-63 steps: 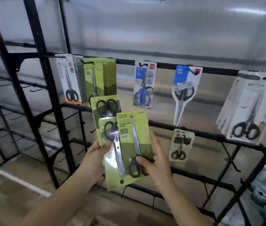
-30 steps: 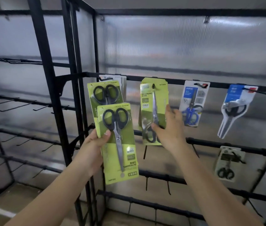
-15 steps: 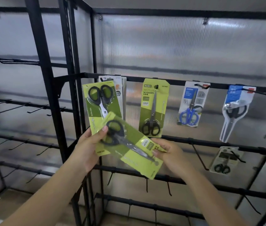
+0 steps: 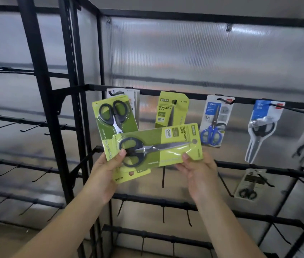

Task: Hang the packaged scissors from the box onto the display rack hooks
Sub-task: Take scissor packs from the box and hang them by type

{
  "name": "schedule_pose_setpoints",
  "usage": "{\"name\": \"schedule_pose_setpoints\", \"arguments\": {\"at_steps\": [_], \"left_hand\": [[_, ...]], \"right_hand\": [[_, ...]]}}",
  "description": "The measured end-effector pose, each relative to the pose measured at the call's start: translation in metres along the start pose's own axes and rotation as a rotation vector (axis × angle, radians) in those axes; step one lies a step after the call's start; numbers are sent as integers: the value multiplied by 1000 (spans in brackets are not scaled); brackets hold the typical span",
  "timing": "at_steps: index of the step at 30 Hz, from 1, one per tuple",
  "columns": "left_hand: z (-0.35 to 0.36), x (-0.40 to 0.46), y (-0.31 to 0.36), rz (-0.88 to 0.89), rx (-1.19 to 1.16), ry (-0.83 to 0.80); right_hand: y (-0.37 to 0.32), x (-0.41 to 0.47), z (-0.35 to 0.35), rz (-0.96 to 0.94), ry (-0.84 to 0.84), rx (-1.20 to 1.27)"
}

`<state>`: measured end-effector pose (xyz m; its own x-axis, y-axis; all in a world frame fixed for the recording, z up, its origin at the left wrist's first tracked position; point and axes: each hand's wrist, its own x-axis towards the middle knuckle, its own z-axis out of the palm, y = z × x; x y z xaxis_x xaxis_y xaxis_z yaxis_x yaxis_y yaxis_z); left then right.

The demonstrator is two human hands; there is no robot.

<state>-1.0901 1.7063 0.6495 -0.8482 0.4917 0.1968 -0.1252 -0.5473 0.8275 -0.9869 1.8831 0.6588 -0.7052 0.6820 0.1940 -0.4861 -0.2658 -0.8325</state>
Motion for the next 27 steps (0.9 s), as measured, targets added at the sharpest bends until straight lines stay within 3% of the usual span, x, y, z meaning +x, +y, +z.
{"name": "schedule_pose_setpoints", "arguments": {"at_steps": [4, 8, 13, 18, 22, 23, 25, 27], "left_hand": [[-9, -1, 4, 5, 96, -11], [-18, -1, 8, 12, 143, 39], [-27, -3, 11, 11, 204, 74], [-38, -4, 15, 9, 205, 19], [-45, -5, 23, 125, 567, -55], [-46, -5, 27, 172, 745, -91], [-43, -4, 36, 260, 1208, -211], [-34, -2, 40, 273, 1554, -358]], "right_hand": [[-42, 24, 9, -315, 11, -160], [-66, 51, 34, -363, -112, -612], [-66, 76, 50, -517, -59, -1028], [-58, 78, 51, -511, -35, -1231], [-51, 40, 53, -799, 29, -1037], [-49, 27, 54, -890, -58, -1048], [-41, 6, 55, -941, -391, -1279], [-28, -7, 54, -775, -751, -1649]]}}
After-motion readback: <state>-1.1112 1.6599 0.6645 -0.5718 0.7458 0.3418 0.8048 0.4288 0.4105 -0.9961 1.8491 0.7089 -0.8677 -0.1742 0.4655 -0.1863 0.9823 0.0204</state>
